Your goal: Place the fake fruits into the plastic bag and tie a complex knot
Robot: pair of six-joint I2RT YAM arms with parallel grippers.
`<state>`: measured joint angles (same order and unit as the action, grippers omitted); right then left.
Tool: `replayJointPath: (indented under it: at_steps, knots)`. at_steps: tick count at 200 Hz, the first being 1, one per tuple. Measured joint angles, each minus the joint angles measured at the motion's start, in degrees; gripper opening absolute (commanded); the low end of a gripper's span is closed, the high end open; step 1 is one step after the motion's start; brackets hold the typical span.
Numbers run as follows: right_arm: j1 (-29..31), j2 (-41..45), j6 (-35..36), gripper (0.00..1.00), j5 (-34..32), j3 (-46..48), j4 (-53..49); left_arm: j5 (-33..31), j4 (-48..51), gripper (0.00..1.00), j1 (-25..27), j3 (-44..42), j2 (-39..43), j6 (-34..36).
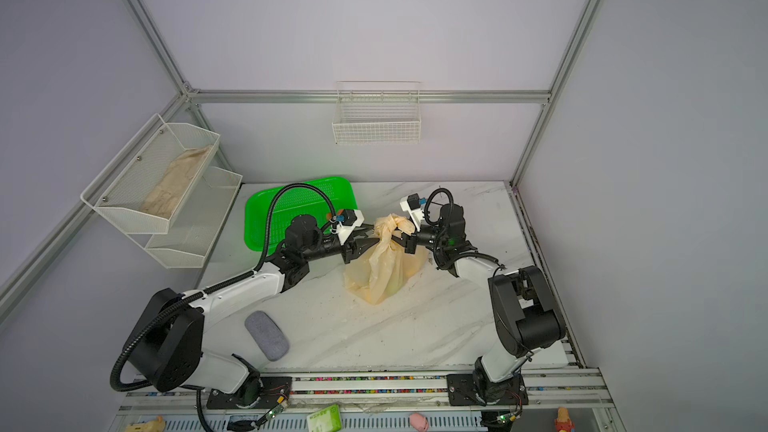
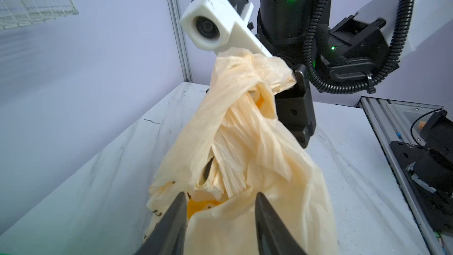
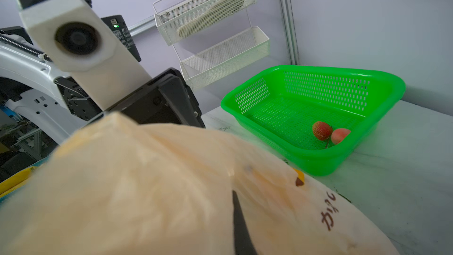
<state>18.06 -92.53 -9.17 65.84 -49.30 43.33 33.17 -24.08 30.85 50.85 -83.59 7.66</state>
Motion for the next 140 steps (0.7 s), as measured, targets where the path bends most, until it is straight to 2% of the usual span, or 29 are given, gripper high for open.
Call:
replayJointPath:
  at_steps: [59,140]
  knots:
    - [0.0,0.0,0.9,0.00,0.0,0.0,-0.9,-0.7,1.5,0.23,-0.1,-0.1,0.8,1.6]
    - [0.0,0.1,1.4,0.00,0.0,0.0,-2.4,-0.9,2.0,0.21,-0.1,0.0,-2.4,2.1]
